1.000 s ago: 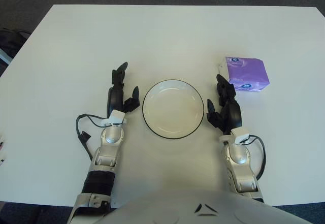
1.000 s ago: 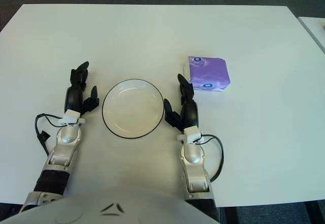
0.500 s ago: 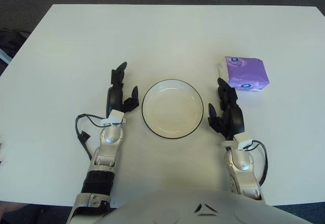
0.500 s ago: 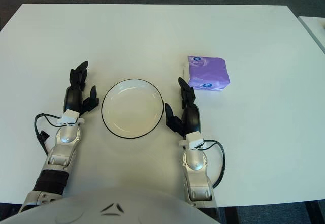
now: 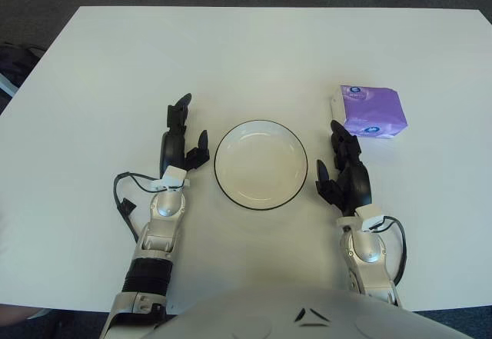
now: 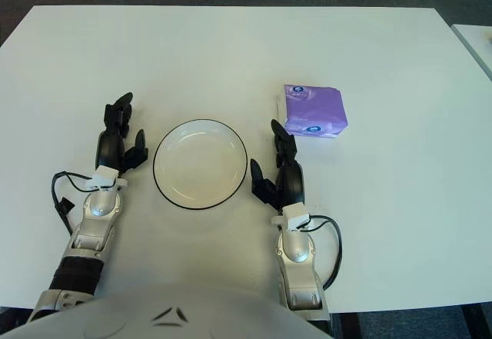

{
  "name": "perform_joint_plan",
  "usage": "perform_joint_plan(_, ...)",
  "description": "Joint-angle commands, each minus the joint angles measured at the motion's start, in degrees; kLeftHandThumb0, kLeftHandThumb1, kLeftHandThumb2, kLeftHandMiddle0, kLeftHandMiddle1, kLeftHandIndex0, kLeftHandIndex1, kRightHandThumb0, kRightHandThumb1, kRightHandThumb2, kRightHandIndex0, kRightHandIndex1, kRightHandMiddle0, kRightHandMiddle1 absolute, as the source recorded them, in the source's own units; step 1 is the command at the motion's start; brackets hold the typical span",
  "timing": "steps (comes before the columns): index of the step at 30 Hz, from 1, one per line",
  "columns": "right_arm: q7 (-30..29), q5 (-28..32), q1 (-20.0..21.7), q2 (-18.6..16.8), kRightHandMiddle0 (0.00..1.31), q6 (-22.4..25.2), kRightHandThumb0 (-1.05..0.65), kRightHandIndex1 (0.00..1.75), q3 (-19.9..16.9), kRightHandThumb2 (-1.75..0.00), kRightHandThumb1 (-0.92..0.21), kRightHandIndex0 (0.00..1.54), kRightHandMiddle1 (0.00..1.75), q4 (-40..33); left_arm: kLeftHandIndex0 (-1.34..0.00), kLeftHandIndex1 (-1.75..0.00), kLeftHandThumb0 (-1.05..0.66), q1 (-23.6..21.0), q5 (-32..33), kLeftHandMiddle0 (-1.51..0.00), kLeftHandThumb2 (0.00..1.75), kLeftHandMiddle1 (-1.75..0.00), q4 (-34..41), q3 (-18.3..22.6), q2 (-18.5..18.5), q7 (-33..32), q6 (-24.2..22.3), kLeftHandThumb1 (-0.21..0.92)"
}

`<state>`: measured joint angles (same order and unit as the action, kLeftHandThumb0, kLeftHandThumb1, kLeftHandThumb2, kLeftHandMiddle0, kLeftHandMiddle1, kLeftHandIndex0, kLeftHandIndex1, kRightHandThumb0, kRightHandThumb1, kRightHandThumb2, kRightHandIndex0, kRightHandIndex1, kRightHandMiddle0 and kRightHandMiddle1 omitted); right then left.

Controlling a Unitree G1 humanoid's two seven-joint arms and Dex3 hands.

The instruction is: Put the tissue paper into the plate.

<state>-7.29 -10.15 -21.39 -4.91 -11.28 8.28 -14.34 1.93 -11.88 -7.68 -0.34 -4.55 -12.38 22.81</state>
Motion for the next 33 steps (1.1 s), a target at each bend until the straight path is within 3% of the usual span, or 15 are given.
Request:
perform_joint_plan(1,0.48,-0.46,-2.62,0.82,0.00,2.34,-0.56,0.17,0.21,-0.57,-0.87,0.23,0.47,-0.42,0.00,-0.65,-0.68,4.17,0.26,-0.27,0.76,-0.04,-6.69,-0.44,0.63,0.63,-1.84,0.92)
perform_joint_plan(6,1.97,-0.09,-3.35,2.35,0.00,3.35,-0.59,0.16,-0.24,-0.57,-0.88,0.22,0.47,-4.84,0.00,-0.66,-0.68,3.92,0.34,-0.28,0.77,-0.04,-6.86,-0.41,0.82,0.71,-1.85,0.92)
perform_joint_plan(10,4.16,-1.17,-4.17,4.91,0.00,6.13,-0.64,0.14,-1.31,-0.52,-0.91,0.20,0.43,-13.60,0.00,-0.67,-0.67,3.77,0.43,-0.28,0.76,-0.04,-6.58,-0.55,1.13,0.77,-2.16,0.92)
perform_joint_plan(18,5.73,-2.58,-1.78,7.01,0.00,10.72,-0.71,0.12,-3.16,-0.50,-0.92,0.19,0.47,-21.02,0.00,-0.68,-0.67,4.01,0.40,-0.28,0.76,-0.04,-5.88,-0.70,1.40,0.79,-2.67,0.92)
perform_joint_plan(26,1.78,-6.84,-1.47,7.46,0.00,5.84,-0.79,0.13,-7.12,-0.48,-0.92,0.22,0.72,-22.81,0.00,-0.67,-0.67,4.23,0.68,-0.27,0.76,-0.03,-5.95,-0.54,1.44,0.98,-3.00,0.92)
perform_joint_plan(33,-3.95,-9.99,2.14,7.43,0.00,0.15,-0.80,0.14,-11.83,-0.45,-0.92,0.24,0.83,-19.06,0.00,-0.67,-0.68,4.24,0.52,-0.27,0.77,-0.03,-6.10,-0.57,1.32,1.02,-2.74,0.92)
